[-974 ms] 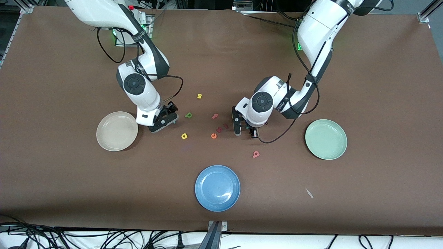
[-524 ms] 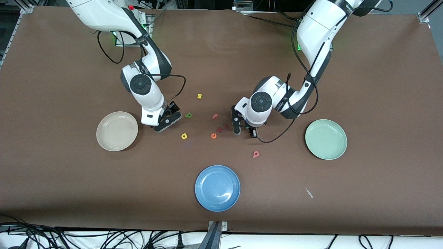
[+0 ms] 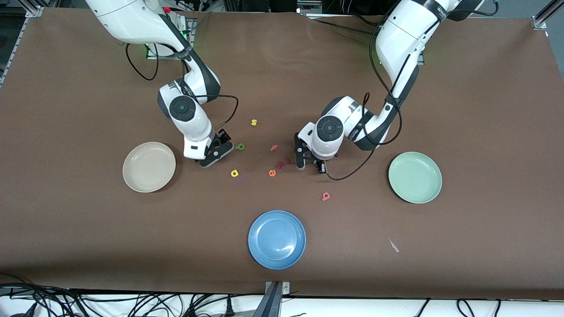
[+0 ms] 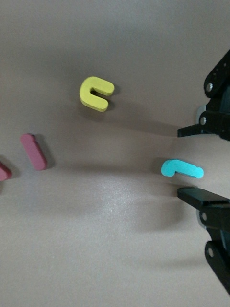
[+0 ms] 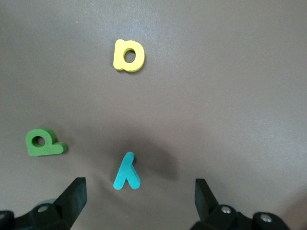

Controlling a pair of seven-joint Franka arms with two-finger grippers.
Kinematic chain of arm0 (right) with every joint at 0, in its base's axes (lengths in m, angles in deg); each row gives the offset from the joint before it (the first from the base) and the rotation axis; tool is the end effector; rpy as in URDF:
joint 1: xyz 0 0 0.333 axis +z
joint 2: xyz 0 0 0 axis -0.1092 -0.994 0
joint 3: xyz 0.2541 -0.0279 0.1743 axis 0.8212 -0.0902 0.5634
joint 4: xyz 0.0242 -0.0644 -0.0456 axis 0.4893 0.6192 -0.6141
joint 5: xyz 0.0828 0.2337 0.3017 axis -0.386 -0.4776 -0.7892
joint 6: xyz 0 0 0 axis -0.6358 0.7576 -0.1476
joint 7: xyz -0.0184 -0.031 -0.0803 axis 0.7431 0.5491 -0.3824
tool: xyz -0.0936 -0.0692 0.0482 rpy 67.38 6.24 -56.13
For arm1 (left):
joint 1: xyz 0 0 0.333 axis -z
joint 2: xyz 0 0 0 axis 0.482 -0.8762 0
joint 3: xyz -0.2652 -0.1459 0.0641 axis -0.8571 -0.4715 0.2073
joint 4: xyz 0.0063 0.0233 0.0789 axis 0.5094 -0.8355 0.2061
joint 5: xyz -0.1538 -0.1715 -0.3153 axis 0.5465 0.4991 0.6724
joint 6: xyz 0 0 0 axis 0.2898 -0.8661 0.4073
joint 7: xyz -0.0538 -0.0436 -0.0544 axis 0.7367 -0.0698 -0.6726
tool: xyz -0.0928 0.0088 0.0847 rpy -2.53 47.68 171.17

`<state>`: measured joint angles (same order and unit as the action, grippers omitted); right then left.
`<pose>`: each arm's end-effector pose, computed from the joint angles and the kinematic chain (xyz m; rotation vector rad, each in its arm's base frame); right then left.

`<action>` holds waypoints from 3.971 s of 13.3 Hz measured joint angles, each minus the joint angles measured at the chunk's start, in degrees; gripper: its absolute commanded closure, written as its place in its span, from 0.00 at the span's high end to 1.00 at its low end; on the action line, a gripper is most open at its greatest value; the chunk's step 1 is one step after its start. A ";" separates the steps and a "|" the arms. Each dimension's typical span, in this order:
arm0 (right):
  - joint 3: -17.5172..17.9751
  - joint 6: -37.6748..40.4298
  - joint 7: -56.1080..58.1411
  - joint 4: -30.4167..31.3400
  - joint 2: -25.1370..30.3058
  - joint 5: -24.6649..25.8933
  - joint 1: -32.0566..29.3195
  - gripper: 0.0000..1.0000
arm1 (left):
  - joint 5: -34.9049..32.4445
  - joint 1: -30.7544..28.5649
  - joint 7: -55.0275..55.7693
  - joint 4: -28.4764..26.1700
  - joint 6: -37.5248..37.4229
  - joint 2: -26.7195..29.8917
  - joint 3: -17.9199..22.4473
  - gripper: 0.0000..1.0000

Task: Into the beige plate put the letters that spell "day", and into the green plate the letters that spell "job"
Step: 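Grasp the cyan letter with the left gripper while the right gripper descends, then carry the cyan letter to the green plate and release it with the left gripper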

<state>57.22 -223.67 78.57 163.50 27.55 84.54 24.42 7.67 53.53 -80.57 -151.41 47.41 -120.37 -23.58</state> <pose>0.5164 0.2704 0.1670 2.9631 1.0295 0.0288 0.5446 -0.3791 0.1510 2.2942 -2.1081 -0.1191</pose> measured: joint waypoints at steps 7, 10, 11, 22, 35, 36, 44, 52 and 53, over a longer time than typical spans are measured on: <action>0.00 -0.05 0.00 0.13 -1.07 0.00 0.94 0.88 | -0.60 -0.02 0.04 0.11 0.38 -0.03 0.02 0.00; 0.00 -0.05 0.00 0.13 -1.36 0.04 0.94 0.83 | -0.60 -0.09 0.04 0.39 0.31 0.09 0.02 0.00; 0.00 -0.05 0.00 0.13 -1.50 0.05 0.94 0.82 | -0.60 -0.19 0.05 0.68 -0.10 0.43 0.03 0.00; -0.14 -0.17 0.00 -0.03 -1.67 0.35 0.93 0.55 | -0.60 -13.38 -3.06 1.77 -19.07 9.93 0.53 0.00; -0.18 -0.25 0.00 -0.21 -1.58 0.40 0.95 0.41 | -0.66 -34.18 -14.57 -6.01 -13.15 7.91 0.93 0.00; -0.18 -0.25 0.00 -0.22 -1.58 0.40 0.97 0.39 | -0.66 -35.60 -15.78 -6.54 -12.24 7.53 0.93 0.00; -0.19 -0.29 0.00 -0.26 -1.55 0.41 0.97 0.32 | -0.66 -37.14 -17.50 -6.79 -9.83 5.69 0.02 1.00; -0.23 -0.29 0.00 -0.27 -1.53 0.45 0.97 0.25 | -0.65 -37.25 -15.46 -6.03 -12.59 7.56 -1.53 1.00; -0.23 -0.28 0.00 -0.27 -1.53 0.46 0.97 0.25 | -0.65 -37.22 -13.04 -5.87 -14.45 8.46 -2.77 1.00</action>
<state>56.99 -223.95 78.56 163.23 26.02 85.00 25.39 7.02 16.31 -93.61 -157.28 32.96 -111.91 -26.35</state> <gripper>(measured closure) 0.727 0.000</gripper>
